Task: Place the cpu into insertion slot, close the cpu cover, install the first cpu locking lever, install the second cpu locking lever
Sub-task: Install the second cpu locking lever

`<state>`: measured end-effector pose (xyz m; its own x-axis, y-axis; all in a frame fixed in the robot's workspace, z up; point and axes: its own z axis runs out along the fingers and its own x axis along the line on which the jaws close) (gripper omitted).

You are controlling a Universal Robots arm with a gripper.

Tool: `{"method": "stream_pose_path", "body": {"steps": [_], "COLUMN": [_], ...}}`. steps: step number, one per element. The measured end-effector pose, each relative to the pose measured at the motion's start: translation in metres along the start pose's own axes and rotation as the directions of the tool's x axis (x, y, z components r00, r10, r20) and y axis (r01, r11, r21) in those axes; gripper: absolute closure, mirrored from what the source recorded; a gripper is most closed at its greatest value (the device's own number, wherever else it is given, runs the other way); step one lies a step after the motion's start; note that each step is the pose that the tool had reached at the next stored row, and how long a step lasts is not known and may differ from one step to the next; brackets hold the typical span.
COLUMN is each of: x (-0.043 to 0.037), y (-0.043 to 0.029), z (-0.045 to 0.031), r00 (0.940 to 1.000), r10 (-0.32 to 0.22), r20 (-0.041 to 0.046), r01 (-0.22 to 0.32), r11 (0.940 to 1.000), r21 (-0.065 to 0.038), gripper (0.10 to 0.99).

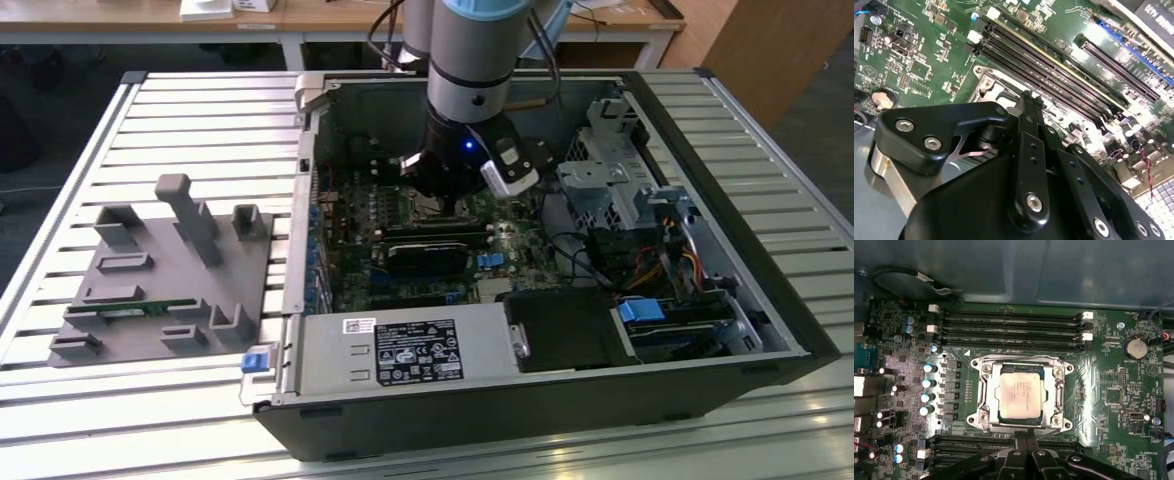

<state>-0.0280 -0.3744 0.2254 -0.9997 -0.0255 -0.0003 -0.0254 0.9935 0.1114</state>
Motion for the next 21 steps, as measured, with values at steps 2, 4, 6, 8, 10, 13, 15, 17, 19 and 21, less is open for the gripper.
{"method": "stream_pose_path", "body": {"steps": [2, 4, 6, 8, 10, 13, 15, 17, 19, 21], "x": [0.0003, 0.0011, 0.0033, 0.0078, 0.012, 0.013, 0.0129, 0.013, 0.0129, 0.013], "y": [-0.0022, -0.0048, -0.0065, -0.0074, -0.0078, -0.0081, -0.0082, -0.0083, -0.0084, -0.0087], "z": [-0.0003, -0.0005, -0.0007, -0.0008, -0.0007, 0.0001, 0.0008, 0.0012, 0.0019, 0.0032], "r00": [1.0, 1.0, 1.0, 1.0, 1.0, 1.0, 1.0, 1.0, 1.0, 1.0], "r10": [0.0, 0.0, 0.0, 0.0, 0.0, 0.0, 0.0, 0.0, 0.0, 0.0], "r20": [0.0003, 0.0007, 0.0007, 0.0007, 0.0007, 0.0007, 0.0007, 0.0007, 0.0008, 0.0006], "r01": [0.0, 0.0, 0.0, 0.0, 0.0, 0.0, 0.0, 0.0, 0.0, 0.0], "r11": [0.9999, 0.9997, 0.9997, 0.9997, 0.9997, 0.9997, 0.9997, 0.9996, 0.9996, 0.9996], "r21": [-0.013, -0.023, -0.025, -0.026, -0.026, -0.026, -0.026, -0.026, -0.027, -0.027], "gripper": [0.98, 0.98, 0.98, 0.98, 0.98, 0.98, 0.98, 0.98, 0.98, 0.98]}}
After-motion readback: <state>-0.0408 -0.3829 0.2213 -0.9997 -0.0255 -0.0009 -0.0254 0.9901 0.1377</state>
